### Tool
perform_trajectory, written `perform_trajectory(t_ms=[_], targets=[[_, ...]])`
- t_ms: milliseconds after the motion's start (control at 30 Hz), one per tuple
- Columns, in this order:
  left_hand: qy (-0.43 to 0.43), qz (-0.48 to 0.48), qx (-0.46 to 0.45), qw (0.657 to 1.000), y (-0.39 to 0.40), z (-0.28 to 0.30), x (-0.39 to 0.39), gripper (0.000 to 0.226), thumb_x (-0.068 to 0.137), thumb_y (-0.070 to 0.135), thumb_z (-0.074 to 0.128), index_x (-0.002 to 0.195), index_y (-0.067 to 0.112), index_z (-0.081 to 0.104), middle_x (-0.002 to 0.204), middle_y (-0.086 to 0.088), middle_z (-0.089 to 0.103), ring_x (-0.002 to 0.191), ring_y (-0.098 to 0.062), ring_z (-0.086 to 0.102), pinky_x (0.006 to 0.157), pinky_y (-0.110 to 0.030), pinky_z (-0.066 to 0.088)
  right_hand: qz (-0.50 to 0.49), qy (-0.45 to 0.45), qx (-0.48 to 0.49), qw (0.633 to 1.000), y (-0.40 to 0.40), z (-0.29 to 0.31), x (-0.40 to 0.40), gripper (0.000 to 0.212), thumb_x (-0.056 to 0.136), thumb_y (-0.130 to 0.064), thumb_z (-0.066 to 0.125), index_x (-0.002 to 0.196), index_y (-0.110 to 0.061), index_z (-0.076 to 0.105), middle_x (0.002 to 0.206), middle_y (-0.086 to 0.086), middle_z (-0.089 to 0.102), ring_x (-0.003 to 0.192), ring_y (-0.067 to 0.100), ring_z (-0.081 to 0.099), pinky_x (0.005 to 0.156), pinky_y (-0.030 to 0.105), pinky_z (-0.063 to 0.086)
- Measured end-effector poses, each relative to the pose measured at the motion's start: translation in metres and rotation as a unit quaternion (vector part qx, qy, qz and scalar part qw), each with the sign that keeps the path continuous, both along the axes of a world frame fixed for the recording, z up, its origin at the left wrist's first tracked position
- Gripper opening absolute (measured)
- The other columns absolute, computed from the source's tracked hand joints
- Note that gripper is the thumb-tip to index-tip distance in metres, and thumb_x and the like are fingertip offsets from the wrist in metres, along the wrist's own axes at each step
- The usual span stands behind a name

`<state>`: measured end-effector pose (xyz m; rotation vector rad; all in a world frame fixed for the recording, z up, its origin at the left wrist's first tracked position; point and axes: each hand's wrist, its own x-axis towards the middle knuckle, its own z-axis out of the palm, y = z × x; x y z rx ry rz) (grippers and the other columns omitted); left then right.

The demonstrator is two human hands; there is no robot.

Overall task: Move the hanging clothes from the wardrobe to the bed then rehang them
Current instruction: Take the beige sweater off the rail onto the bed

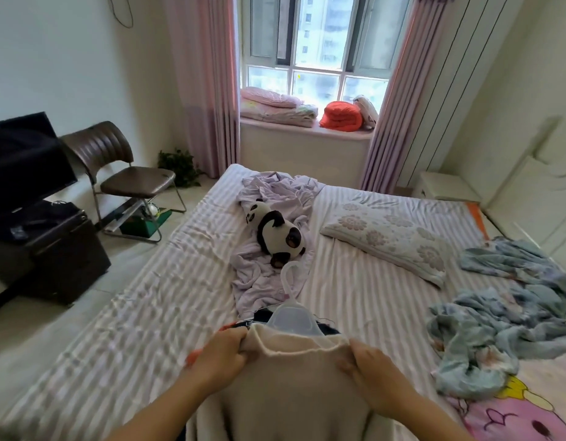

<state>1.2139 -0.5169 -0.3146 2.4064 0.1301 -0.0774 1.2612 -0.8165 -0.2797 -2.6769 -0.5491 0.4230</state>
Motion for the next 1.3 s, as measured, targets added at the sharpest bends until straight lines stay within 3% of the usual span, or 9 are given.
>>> perform_trajectory(t_ms=[233, 333, 567, 700, 900, 1033, 1167, 1233, 1300], targets=[[0.068, 0.043, 0.066, 0.995, 0.010, -0.068, 0.081, 0.039, 0.086, 0.020, 0.048, 0.124, 0.027, 0.050, 0.125, 0.004, 0.055, 0.120, -0.019, 0.050, 0.098, -0.040, 0.043, -0.026, 0.039, -0.030, 0.998, 0.034, -0.062, 0.092, 0.013, 0.101, -0.026, 0.038, 0.088, -0.025, 0.038, 0.101, -0.004, 0.056, 0.098, 0.019, 0.058, 0.082, 0.033, 0.044], [0.107, 0.050, 0.135, 0.984, 0.012, -0.107, 0.111, 0.053, 0.087, 0.012, 0.044, 0.138, 0.025, 0.038, 0.133, 0.003, 0.047, 0.127, -0.020, 0.043, 0.103, -0.036, 0.037, -0.037, 0.038, -0.037, 0.998, 0.047, -0.108, 0.131, 0.008, 0.098, -0.023, 0.038, 0.098, -0.022, 0.046, 0.104, -0.008, 0.055, 0.102, 0.017, 0.058, 0.085, 0.032, 0.045], [0.176, 0.049, 0.199, 0.963, 0.003, -0.208, 0.174, 0.068, 0.085, 0.022, 0.052, 0.146, 0.026, 0.022, 0.139, 0.003, 0.037, 0.128, -0.019, 0.037, 0.106, -0.037, 0.032, -0.072, 0.070, -0.068, 0.993, 0.064, -0.236, 0.203, 0.051, 0.094, -0.015, 0.040, 0.144, -0.020, 0.036, 0.139, -0.002, 0.050, 0.128, 0.017, 0.048, 0.102, 0.030, 0.039], [0.204, 0.032, 0.191, 0.960, -0.012, -0.278, 0.202, 0.096, 0.082, 0.045, 0.061, 0.154, 0.021, 0.002, 0.152, -0.003, 0.020, 0.142, -0.024, 0.020, 0.115, -0.046, 0.021, -0.142, 0.082, -0.085, 0.983, 0.062, -0.307, 0.219, 0.048, 0.092, -0.012, 0.040, 0.139, -0.025, 0.038, 0.137, -0.001, 0.050, 0.129, 0.022, 0.046, 0.099, 0.040, 0.041], [0.223, 0.037, 0.220, 0.949, -0.027, -0.363, 0.213, 0.106, 0.089, 0.053, 0.052, 0.148, 0.016, -0.027, 0.162, -0.003, -0.018, 0.148, -0.027, -0.016, 0.117, -0.058, 0.001, -0.194, 0.083, -0.100, 0.972, 0.065, -0.378, 0.230, 0.029, 0.097, -0.013, 0.036, 0.119, -0.030, 0.043, 0.122, -0.002, 0.055, 0.120, 0.025, 0.045, 0.092, 0.049, 0.040], [0.170, 0.016, 0.253, 0.952, -0.029, -0.405, 0.219, 0.141, 0.052, 0.074, 0.070, 0.155, 0.012, -0.003, 0.157, -0.012, 0.029, 0.142, -0.038, 0.022, 0.102, -0.067, 0.025, -0.191, 0.060, -0.130, 0.971, 0.067, -0.410, 0.234, 0.030, 0.098, -0.012, 0.033, 0.120, -0.031, 0.041, 0.123, -0.005, 0.053, 0.120, 0.023, 0.044, 0.095, 0.055, 0.042], [0.159, 0.009, 0.274, 0.948, -0.029, -0.434, 0.223, 0.136, 0.045, 0.077, 0.073, 0.154, 0.015, 0.021, 0.155, -0.013, 0.032, 0.140, -0.041, 0.024, 0.098, -0.069, 0.027, -0.173, 0.030, -0.158, 0.972, 0.068, -0.431, 0.236, 0.036, 0.097, -0.013, 0.036, 0.127, -0.032, 0.042, 0.126, -0.009, 0.049, 0.119, 0.022, 0.042, 0.094, 0.055, 0.043], [0.173, 0.006, 0.262, 0.949, -0.030, -0.439, 0.227, 0.129, 0.054, 0.077, 0.069, 0.155, 0.019, 0.015, 0.161, -0.012, 0.016, 0.144, -0.039, 0.012, 0.097, -0.073, 0.029, -0.164, 0.019, -0.164, 0.973, 0.067, -0.439, 0.237, 0.036, 0.097, -0.015, 0.035, 0.128, -0.033, 0.042, 0.129, -0.010, 0.046, 0.118, 0.023, 0.042, 0.091, 0.055, 0.044], [0.187, 0.009, 0.235, 0.954, -0.030, -0.435, 0.230, 0.122, 0.073, 0.073, 0.058, 0.146, 0.031, -0.030, 0.156, -0.002, -0.033, 0.143, -0.033, -0.025, 0.107, -0.073, 0.009, -0.157, 0.019, -0.169, 0.973, 0.066, -0.444, 0.238, 0.036, 0.098, -0.016, 0.034, 0.129, -0.033, 0.040, 0.132, -0.011, 0.043, 0.119, 0.025, 0.041, 0.088, 0.055, 0.045]])
